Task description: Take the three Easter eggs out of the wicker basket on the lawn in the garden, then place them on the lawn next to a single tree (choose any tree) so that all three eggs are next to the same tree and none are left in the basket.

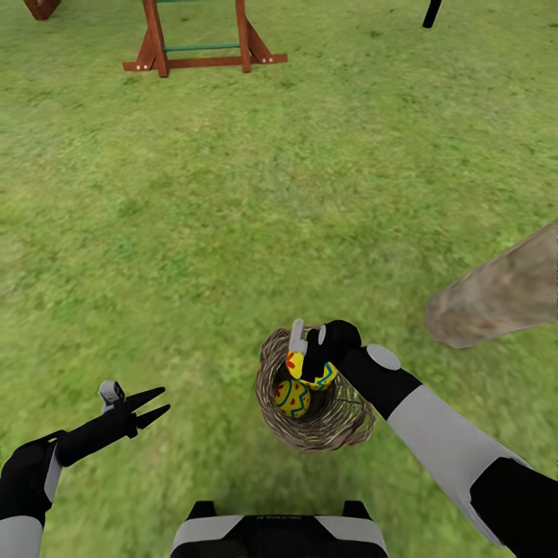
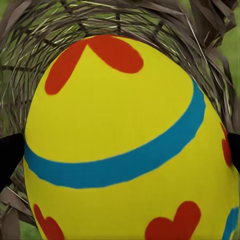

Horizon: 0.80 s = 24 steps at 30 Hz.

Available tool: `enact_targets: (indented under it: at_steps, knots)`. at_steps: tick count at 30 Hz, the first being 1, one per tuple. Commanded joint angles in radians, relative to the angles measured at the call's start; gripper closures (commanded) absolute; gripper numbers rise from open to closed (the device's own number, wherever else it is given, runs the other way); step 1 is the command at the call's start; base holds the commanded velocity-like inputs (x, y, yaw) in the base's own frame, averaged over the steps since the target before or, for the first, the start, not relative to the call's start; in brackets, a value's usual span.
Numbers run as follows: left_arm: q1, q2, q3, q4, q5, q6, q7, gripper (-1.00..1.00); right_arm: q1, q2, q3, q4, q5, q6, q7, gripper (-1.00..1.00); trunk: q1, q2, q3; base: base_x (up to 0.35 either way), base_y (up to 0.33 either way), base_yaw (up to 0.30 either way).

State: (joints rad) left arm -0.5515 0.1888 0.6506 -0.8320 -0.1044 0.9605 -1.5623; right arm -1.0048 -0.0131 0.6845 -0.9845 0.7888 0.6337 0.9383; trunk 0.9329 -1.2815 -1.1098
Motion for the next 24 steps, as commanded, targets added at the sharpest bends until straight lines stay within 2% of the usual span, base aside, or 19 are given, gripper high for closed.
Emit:
enact_targets:
  at_steps: [1,9,12,16,18,21,24]
  knots:
    - [-0.001,0.000,0.003,-0.001,-0.011,0.011,-0.009,-1.00,0.000,-0.001,0.003,-0.002,0.007,0.003,0.005,1.00,-0.004,0.007,0.003,0.000,0.000,0.000]
    - [-0.001,0.000,0.004,0.000,-0.011,0.011,-0.009,-1.00,0.001,-0.002,0.003,-0.023,0.010,0.006,0.013,1.00,-0.035,0.063,0.028,0.000,0.000,0.000]
    - [-0.001,0.000,0.003,0.000,-0.011,0.011,-0.009,-1.00,0.001,-0.022,0.003,-0.048,0.014,0.006,0.037,1.00,-0.046,0.084,0.037,0.000,0.000,0.000]
    - [-0.001,0.000,0.003,0.000,-0.011,0.011,-0.009,-1.00,0.002,-0.030,0.003,-0.055,0.013,0.008,0.052,1.00,-0.061,0.112,0.050,0.000,0.000,0.000]
    - [-0.001,0.000,0.004,0.000,-0.011,0.011,-0.009,-1.00,0.002,-0.033,0.002,-0.069,0.014,0.045,0.053,1.00,-0.069,0.126,0.056,0.000,0.000,0.000]
    - [-0.001,0.000,0.004,0.000,-0.011,0.011,-0.009,-1.00,0.002,-0.053,0.001,-0.101,0.014,0.059,0.061,1.00,-0.081,0.147,0.065,0.000,0.000,0.000]
    - [-0.001,0.000,0.004,0.001,-0.011,0.011,-0.009,-1.00,0.002,-0.056,0.001,-0.105,0.012,0.061,0.066,1.00,-0.081,0.147,0.065,0.000,0.000,0.000]
